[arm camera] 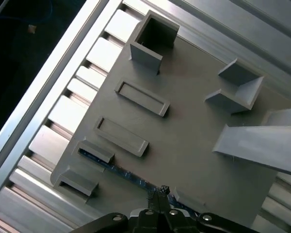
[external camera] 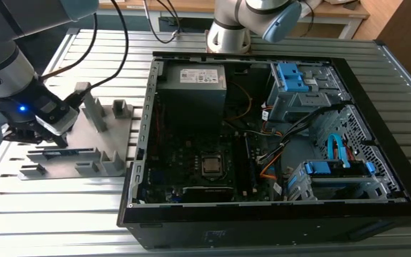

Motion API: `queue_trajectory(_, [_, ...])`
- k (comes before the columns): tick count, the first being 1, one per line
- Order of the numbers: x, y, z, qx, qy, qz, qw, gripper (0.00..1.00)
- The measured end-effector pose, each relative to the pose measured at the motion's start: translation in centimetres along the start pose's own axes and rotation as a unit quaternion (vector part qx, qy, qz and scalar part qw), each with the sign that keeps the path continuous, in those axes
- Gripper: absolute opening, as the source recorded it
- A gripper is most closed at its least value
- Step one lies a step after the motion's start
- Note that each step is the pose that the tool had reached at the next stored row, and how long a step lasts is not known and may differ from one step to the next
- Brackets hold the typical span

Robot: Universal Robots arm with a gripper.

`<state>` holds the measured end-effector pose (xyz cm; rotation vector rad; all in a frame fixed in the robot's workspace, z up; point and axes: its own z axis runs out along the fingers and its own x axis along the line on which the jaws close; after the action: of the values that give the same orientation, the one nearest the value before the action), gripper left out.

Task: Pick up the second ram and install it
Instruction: 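Pick up the second ram and move it above second insertion slot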

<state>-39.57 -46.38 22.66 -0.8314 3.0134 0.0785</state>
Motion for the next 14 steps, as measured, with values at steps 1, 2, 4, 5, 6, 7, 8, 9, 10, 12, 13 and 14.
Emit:
queue_trajectory(1, [0.00, 0.00, 0.00, -0.0001, 0.0002, -0.005, 1.0000, 0.10])
queue_trajectory(2, [0.00, 0.00, 0.00, -0.0002, 0.0004, -0.009, 1.0000, 0.10])
queue_trajectory(4, [0.00, 0.00, 0.00, -0.0005, 0.0008, -0.018, 0.9998, 0.10])
queue_trajectory(5, [0.00, 0.00, 0.00, -0.0006, 0.0010, -0.023, 0.9997, 0.10])
queue_trajectory(6, [0.00, 0.00, 0.00, -0.0008, 0.0012, -0.028, 0.9996, 0.10])
queue_trajectory(7, [0.00, 0.00, 0.00, -0.0009, 0.0014, -0.032, 0.9995, 0.10])
queue_trajectory(8, [0.00, 0.00, 0.00, -0.0010, 0.0016, -0.037, 0.9993, 0.10])
queue_trajectory(9, [0.00, 0.00, 0.00, -0.0011, 0.0019, -0.041, 0.9991, 0.10])
queue_trajectory(10, [0.00, 0.00, 0.00, -0.0013, 0.0020, -0.046, 0.9989, 0.10])
queue_trajectory(12, [0.00, 0.00, 0.00, -0.0015, 0.0025, -0.056, 0.9984, 0.10])
queue_trajectory(13, [0.00, 0.00, 0.00, -0.0017, 0.0027, -0.061, 0.9981, 0.10])
queue_trajectory(14, [0.00, 0.00, 0.00, -0.0018, 0.0030, -0.066, 0.9978, 0.10])
